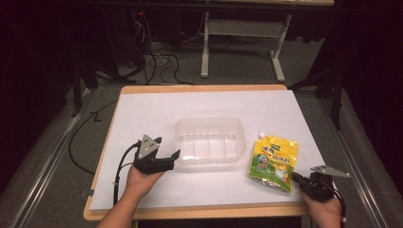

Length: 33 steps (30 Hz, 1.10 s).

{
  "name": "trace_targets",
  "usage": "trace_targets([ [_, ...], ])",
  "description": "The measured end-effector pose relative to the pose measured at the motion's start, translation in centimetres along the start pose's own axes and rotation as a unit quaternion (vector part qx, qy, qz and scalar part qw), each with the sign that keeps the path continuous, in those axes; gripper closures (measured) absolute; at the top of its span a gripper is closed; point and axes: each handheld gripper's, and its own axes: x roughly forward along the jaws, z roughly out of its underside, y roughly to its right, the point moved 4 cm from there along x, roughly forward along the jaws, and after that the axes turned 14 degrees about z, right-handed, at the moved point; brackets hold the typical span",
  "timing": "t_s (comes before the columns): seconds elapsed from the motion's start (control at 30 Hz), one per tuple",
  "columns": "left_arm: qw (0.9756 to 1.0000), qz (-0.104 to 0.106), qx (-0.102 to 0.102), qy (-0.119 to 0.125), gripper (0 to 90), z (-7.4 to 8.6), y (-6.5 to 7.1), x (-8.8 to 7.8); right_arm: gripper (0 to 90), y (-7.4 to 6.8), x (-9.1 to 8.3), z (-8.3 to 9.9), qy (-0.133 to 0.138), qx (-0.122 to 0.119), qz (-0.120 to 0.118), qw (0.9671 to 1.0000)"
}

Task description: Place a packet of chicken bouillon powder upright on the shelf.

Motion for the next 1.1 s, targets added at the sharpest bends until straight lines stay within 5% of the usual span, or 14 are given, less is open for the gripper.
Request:
trace_targets([
  [0.57, 1.0000, -0.001, -0.002, 0.000, 17.8, 0.0, -0.1, -0.1, 90.0, -2.7, 0.0, -0.5, -0.001, -0.049, -0.017, 0.9986],
  [0.77, 1.0000, -0.005, -0.006, -0.002, 17.8, 0.3, -0.5, -0.5, 86.5, -1.8, -0.4, -1.6, 0.032, -0.024, -0.013, 0.9991],
  [1.1, 0.9986, -0.032, -0.032, -0.027, 17.9, 2.6, -2.3, -2.7, 57.5, -0.4, 1.6, -4.5, 0.061, 0.023, -0.022, 0.9976],
])
